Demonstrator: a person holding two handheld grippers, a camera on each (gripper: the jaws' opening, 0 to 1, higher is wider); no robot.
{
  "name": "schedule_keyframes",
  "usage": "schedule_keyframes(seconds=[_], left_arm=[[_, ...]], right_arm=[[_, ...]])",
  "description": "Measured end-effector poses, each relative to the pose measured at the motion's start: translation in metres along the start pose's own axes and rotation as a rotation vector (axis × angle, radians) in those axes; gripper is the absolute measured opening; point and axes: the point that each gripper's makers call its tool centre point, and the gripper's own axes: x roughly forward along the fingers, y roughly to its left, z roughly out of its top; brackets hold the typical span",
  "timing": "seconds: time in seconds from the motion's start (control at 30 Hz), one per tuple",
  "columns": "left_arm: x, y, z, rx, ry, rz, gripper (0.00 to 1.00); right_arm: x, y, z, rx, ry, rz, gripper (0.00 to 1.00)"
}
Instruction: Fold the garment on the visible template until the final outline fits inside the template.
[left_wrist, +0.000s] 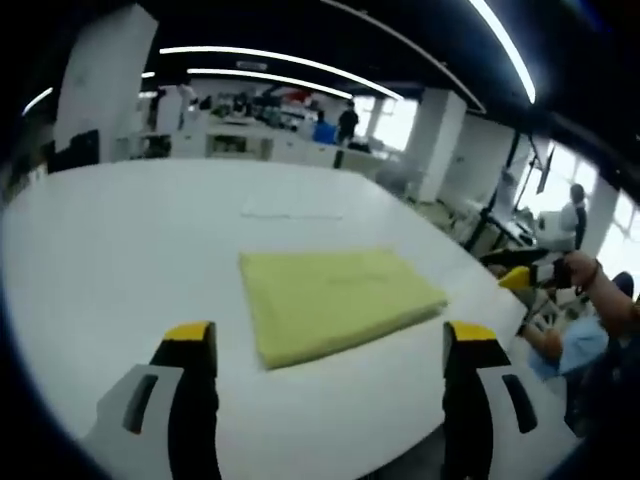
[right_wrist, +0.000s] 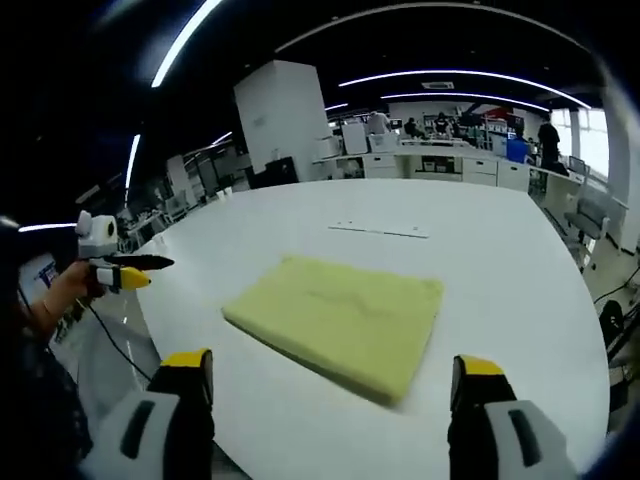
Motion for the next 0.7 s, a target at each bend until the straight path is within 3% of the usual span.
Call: schedule_keyframes(seconds=[0.23, 0.7], left_arm=[[-0.004, -0.006, -0.003, 0.008, 0.001, -0.005, 0.95], [-0.015, 0.007, -0.019, 0.011, 0.036, 0.040, 0.99]], right_arm=[[-0.007, 0.005, -0.006, 0.000, 0.001, -0.016, 1.00], [-0.006, 0.003, -0.020, 0.014, 0.040, -0.053, 1.00]])
